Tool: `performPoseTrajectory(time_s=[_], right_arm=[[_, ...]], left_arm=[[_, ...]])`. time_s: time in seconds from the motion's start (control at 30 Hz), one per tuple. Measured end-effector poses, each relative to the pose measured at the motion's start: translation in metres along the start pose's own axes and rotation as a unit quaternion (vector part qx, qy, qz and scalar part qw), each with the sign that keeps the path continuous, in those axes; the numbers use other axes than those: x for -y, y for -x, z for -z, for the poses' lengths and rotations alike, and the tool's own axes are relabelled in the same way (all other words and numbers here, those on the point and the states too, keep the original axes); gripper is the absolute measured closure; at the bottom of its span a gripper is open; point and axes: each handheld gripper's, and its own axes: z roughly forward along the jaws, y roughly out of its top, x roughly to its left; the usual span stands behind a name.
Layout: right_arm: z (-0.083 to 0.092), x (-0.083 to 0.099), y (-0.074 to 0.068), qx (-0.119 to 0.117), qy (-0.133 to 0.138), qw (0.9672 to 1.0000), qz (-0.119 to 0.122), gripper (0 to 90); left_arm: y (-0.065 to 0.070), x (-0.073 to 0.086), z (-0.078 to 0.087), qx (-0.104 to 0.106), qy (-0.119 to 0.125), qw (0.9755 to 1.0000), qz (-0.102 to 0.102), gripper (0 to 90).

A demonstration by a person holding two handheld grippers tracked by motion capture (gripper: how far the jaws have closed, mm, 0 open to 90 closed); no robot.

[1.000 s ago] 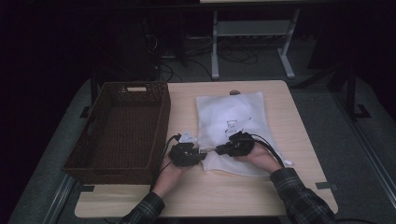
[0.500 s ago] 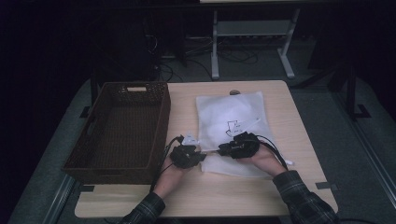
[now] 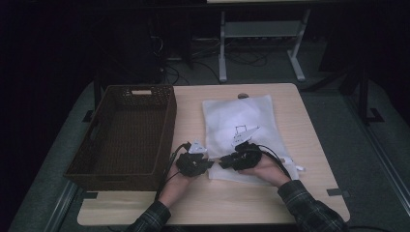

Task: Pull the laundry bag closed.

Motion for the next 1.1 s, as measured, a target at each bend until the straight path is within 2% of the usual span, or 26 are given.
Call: performPoseTrajectory(time_s=[0.27,0.5,0.73,0.93,1.0,1.1], right_arm=[[-0.0028,-0.0043,-0.0042,-0.01,0.005,0.9999,0.008,81.1],[-0.0049,-0.0071,-0.0049,-0.012,0.0,0.9997,0.02,85.8],[-0.0032,-0.007,-0.0092,0.012,-0.004,0.9995,0.03,86.7],[-0.0035,-0.0053,-0.0102,0.03,-0.009,0.9991,0.029,86.8],[-0.0042,-0.0043,-0.0086,0.028,-0.007,0.9993,0.025,86.8],[-0.0044,-0.004,-0.0096,0.038,-0.01,0.9988,0.029,86.8]], left_arm=[[0.0024,-0.0007,-0.0001,-0.001,0.001,0.9999,-0.014,82.8],[0.0018,-0.0008,-0.0001,-0.001,0.001,0.9999,-0.012,82.8],[0.0032,-0.0025,-0.0011,0.0,0.0,1.0,-0.009,83.1],[0.0033,-0.0028,-0.0006,0.001,-0.001,1.0,-0.006,83.4],[0.0033,-0.0026,-0.0007,-0.002,-0.002,1.0,-0.006,83.4],[0.0023,-0.0022,0.0003,-0.001,0.001,1.0,0.001,83.5]])
